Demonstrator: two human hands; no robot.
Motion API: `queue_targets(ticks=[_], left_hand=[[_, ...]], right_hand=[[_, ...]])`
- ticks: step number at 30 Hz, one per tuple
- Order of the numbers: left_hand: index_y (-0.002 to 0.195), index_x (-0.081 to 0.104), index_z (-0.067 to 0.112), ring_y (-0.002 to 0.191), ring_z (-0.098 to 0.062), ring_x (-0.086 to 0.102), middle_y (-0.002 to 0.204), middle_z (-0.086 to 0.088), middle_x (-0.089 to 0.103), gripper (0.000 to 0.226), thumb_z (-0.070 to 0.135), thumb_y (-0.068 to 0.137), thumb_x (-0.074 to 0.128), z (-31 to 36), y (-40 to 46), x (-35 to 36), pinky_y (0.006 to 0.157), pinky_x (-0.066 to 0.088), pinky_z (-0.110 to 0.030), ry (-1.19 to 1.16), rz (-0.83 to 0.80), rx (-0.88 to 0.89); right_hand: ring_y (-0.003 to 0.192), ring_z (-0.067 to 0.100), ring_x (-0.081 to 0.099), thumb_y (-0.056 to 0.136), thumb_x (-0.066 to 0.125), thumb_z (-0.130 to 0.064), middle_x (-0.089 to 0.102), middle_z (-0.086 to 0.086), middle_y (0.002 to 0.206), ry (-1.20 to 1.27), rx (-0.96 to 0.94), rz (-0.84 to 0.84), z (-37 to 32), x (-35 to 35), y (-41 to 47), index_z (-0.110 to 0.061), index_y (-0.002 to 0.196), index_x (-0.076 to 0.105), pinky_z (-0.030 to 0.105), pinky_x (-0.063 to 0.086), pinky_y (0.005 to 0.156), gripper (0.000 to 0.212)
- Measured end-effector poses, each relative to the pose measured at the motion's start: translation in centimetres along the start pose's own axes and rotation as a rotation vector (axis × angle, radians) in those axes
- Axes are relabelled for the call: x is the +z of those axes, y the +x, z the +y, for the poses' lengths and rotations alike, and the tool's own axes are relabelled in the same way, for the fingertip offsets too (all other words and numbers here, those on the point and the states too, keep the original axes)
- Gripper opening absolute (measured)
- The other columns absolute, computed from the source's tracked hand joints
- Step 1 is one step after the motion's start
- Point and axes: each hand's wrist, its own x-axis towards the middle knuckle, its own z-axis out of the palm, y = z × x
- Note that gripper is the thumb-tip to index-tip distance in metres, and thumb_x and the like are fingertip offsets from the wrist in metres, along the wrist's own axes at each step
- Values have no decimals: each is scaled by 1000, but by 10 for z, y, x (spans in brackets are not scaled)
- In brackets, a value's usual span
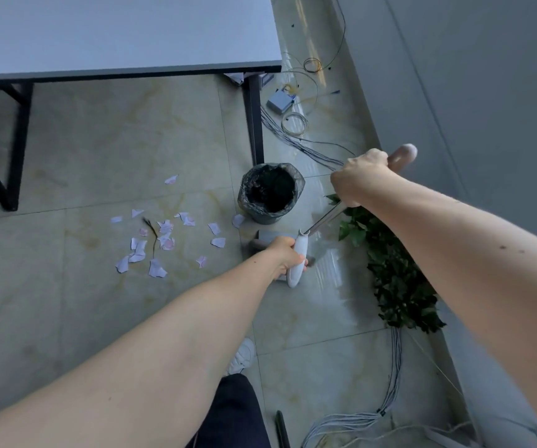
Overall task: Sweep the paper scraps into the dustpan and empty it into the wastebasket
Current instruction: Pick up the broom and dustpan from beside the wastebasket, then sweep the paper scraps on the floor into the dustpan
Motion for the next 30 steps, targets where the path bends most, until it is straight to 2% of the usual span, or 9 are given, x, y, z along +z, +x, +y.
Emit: queue_targets(ticks=[5,8,10,14,17,19,21,24,30], left_hand=[[105,55,4,57,-14,46,71,-7,52,21,0,98,36,-1,-9,-10,43,43,-18,-19,74,-7],[84,54,7,54,-17,43,69,-8,53,16,12,96,43,-2,-11,-25,52,36,-23,-55,193,-46],[89,61,2,59,-22,55,77,-11,64,20,20,87,53,-4,-13,-39,58,42,-24,-18,278,-46],[113,66,3,102,-31,68,107,-16,72,51,38,77,61,-13,-24,-74,80,54,-32,19,412,-25],[114,67,4,104,-31,68,110,-15,72,51,38,76,63,-20,-37,-106,73,55,-31,-45,508,-21],[107,68,1,98,-32,70,105,-17,73,50,39,76,64,-26,-46,-128,56,51,-27,-69,561,-31],[100,69,-1,92,-32,72,99,-18,74,46,38,75,63,-33,-55,-150,56,51,-28,-78,597,-27],[101,68,2,98,-35,69,99,-19,74,53,43,67,61,-44,-70,-184,69,58,-37,-142,676,-36],[101,70,3,94,-31,72,99,-14,75,54,49,72,66,-68,-108,-256,56,46,-24,-307,769,-39]], right_hand=[[86,27,56,91,48,-12,51,4,77,-30,-52,58,-10,-20,-10,-14,79,50,31,42,78,13],[89,27,58,89,50,-12,55,4,82,-35,-68,71,-20,-35,-17,-16,83,51,32,42,78,7],[92,27,59,86,49,-13,59,5,94,-22,-76,81,-27,-49,-22,-14,92,55,33,42,78,8],[93,27,58,88,55,-18,58,5,97,-35,-109,115,-43,-78,-35,-14,97,55,32,42,77,9],[104,27,59,89,61,-19,56,5,92,-66,-113,162,-60,-99,-42,-16,106,57,33,40,77,18],[111,28,58,89,63,-18,60,7,107,-88,-112,192,-74,-116,-46,-15,117,58,34,39,78,29],[114,29,56,89,62,-18,59,9,114,-100,-110,221,-90,-134,-50,-15,122,57,33,37,79,34],[109,30,55,86,62,-20,56,6,102,-90,-113,251,-120,-162,-57,-14,113,59,34,40,81,27],[89,29,54,85,58,-13,56,7,95,-124,-129,290,-182,-215,-73,-9,101,58,34,45,77,16]])
